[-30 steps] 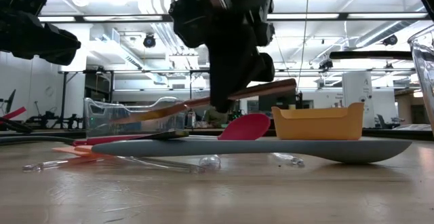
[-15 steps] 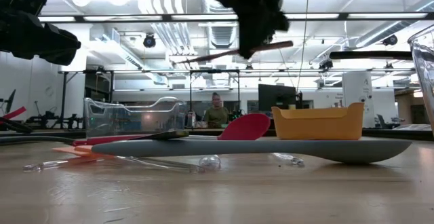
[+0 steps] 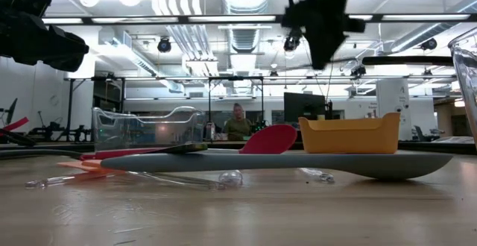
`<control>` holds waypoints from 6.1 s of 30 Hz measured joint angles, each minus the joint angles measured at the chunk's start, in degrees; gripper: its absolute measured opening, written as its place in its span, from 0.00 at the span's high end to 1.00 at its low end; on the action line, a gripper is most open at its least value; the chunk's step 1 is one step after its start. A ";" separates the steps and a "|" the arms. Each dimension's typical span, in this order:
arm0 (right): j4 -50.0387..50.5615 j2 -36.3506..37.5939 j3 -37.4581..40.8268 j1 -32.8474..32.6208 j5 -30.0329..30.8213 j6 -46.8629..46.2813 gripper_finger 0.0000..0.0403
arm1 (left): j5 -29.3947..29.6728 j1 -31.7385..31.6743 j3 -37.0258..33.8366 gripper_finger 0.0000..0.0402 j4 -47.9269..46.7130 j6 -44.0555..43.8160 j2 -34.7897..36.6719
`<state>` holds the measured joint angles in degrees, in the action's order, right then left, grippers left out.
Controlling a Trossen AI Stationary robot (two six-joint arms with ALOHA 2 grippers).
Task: Pick & Place Kitchen Items
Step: Put the yellow knife into the yellow bin, then put the blue knife into the yellow bin
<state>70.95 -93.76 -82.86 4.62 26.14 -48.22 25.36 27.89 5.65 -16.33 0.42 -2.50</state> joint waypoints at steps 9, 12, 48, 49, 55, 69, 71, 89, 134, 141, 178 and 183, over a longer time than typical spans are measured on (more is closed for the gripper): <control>-4.72 3.78 11.23 9.75 0.60 1.31 0.86 | 0.00 -0.01 0.00 0.94 0.00 -0.01 0.00; -7.60 3.67 13.14 12.49 0.60 3.09 0.84 | 0.00 -0.01 0.00 0.94 0.01 0.01 -0.02; -13.74 2.60 18.50 17.08 -3.87 8.73 0.92 | 0.00 0.01 0.00 0.94 0.01 -0.01 -0.02; -13.88 2.60 17.17 16.33 -4.20 9.44 0.91 | 0.00 0.00 0.00 0.94 0.00 0.00 0.00; -19.15 2.60 11.21 8.51 -5.63 15.46 0.86 | 0.00 -0.01 0.00 0.94 -0.01 -0.01 0.00; -29.93 -8.79 0.84 -11.32 -10.11 35.74 0.61 | 0.00 -0.01 0.00 0.94 -0.01 0.01 -0.02; -29.73 -11.10 -0.89 -13.06 -10.61 36.28 0.59 | 0.00 0.01 0.00 0.94 0.01 0.01 0.00; -25.99 -27.41 -8.63 -16.00 -19.17 37.96 0.51 | 0.00 0.01 0.00 0.94 -0.01 0.01 -0.02; -26.61 -30.64 -7.73 -15.48 -18.68 38.16 0.86 | 0.00 0.01 0.00 0.94 0.01 0.01 -0.09; -25.69 -29.20 -8.45 -15.39 -18.46 38.18 0.89 | 0.00 0.01 0.00 0.94 -0.01 0.01 -0.11; -4.77 -5.23 -7.54 -3.63 7.09 14.05 0.85 | 0.00 -0.01 0.00 0.94 0.01 0.00 -0.13; -3.61 -3.47 -4.71 0.98 7.07 12.01 0.87 | 0.00 -0.01 0.00 0.94 0.01 0.01 -0.13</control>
<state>67.33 -97.23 -87.57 5.60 33.22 -36.21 25.36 27.88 5.65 -16.32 0.43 -2.63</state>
